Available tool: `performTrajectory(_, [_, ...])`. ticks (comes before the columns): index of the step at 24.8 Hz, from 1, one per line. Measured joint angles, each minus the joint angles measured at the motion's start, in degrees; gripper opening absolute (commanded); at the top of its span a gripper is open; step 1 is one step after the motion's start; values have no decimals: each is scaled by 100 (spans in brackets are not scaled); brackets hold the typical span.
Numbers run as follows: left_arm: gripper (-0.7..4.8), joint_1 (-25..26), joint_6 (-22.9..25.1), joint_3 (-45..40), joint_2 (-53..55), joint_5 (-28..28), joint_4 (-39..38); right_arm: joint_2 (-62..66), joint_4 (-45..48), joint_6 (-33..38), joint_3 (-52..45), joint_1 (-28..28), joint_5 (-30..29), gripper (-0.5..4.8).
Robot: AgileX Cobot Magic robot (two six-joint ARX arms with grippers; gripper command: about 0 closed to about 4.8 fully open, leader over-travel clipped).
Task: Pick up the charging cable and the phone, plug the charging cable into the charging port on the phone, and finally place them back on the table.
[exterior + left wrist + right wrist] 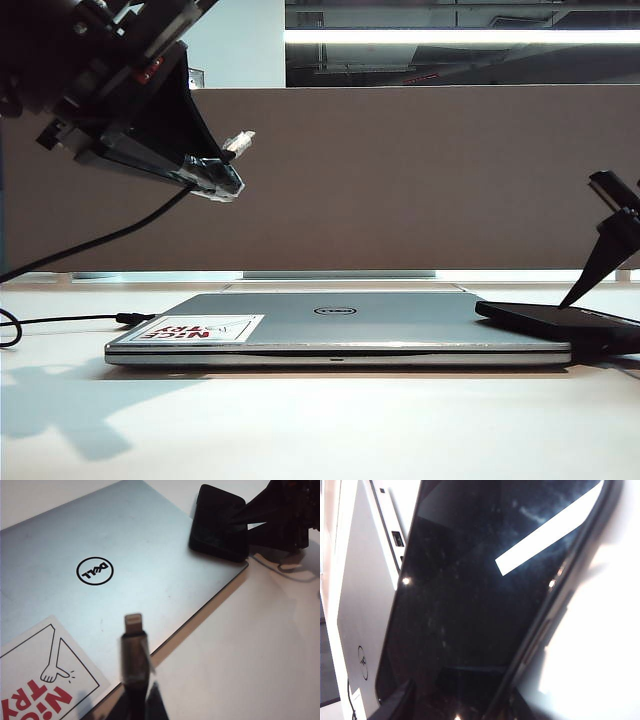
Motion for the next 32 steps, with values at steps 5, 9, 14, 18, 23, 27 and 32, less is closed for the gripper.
performTrajectory(5, [-6,0,0,0,0,0,-2,-7,39,20,2,-17,-15,90])
performTrajectory(9, [-6,0,0,0,0,2,0,-22,229,59,33,-20,-28,31])
performTrajectory(14, [-6,0,0,0,0,0,0,-59,507,175,74,-20,-28,-3])
performTrajectory(18, [-6,0,0,0,0,0,-4,-57,533,179,72,-20,-28,-3])
performTrajectory(23, [-6,0,0,0,0,0,-7,-55,614,44,70,-17,-31,-3])
performTrajectory(27, [-6,0,0,0,0,0,-9,-195,542,-9,61,-9,-39,-4])
performTrajectory(32, [-6,0,0,0,0,0,-11,-1078,-387,-236,22,-2,63,-5])
